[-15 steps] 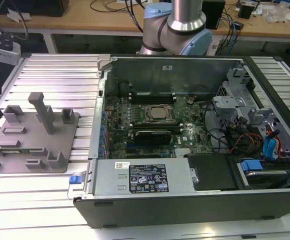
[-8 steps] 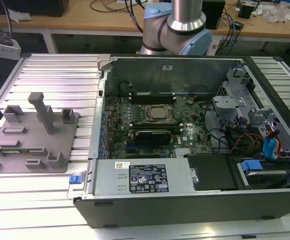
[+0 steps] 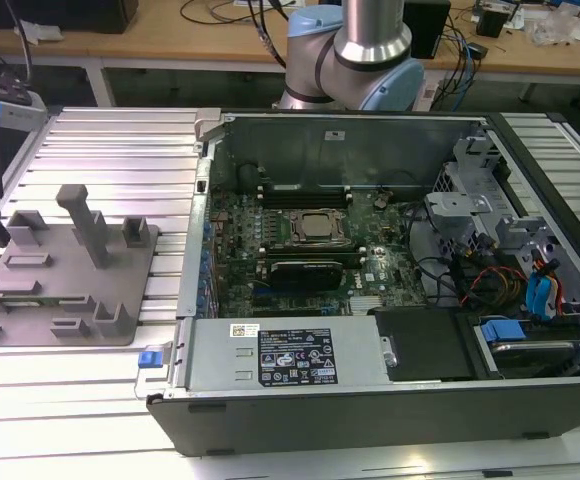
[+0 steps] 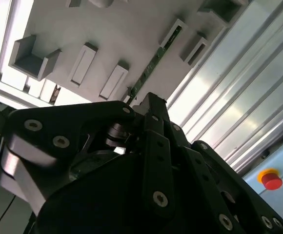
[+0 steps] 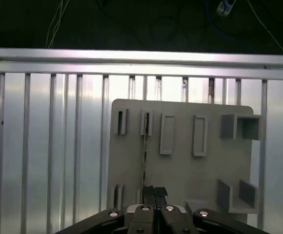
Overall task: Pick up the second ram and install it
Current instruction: 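Pick up the second ram and move it above second insertion slot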
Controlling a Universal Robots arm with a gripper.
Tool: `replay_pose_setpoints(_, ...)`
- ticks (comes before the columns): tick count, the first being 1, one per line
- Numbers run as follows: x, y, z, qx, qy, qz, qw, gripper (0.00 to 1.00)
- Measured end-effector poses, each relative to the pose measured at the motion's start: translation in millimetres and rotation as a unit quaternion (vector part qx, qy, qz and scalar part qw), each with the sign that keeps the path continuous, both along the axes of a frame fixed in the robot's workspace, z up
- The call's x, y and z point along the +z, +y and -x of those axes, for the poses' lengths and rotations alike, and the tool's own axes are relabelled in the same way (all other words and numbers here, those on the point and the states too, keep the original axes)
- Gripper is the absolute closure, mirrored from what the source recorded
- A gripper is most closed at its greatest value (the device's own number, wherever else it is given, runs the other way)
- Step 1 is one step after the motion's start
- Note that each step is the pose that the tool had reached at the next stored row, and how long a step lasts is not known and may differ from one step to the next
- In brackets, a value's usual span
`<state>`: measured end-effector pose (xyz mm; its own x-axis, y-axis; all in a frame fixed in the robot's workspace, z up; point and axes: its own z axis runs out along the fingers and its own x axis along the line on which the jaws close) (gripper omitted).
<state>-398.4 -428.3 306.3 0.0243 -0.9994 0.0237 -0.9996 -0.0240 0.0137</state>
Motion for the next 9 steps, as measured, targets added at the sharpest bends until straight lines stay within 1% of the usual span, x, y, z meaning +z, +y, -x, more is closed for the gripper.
replay_pose_setpoints(2,-9.6,-0.2,3.2,-0.008,0.0,0.0,1.0,0.92)
replay_pose_setpoints(3,-12.2,-0.3,3.7,-0.009,0.0,0.0,1.0,0.92)
replay_pose_setpoints(5,-20.9,-0.6,5.0,-0.014,-0.0001,0.0,0.9999,0.92)
replay_pose_setpoints(7,-27.8,-0.6,6.8,-0.017,-0.0005,0.0,0.9999,0.92)
replay_pose_setpoints(9,-31.3,-0.8,7.6,-0.018,-0.0009,0.0,0.9998,0.92)
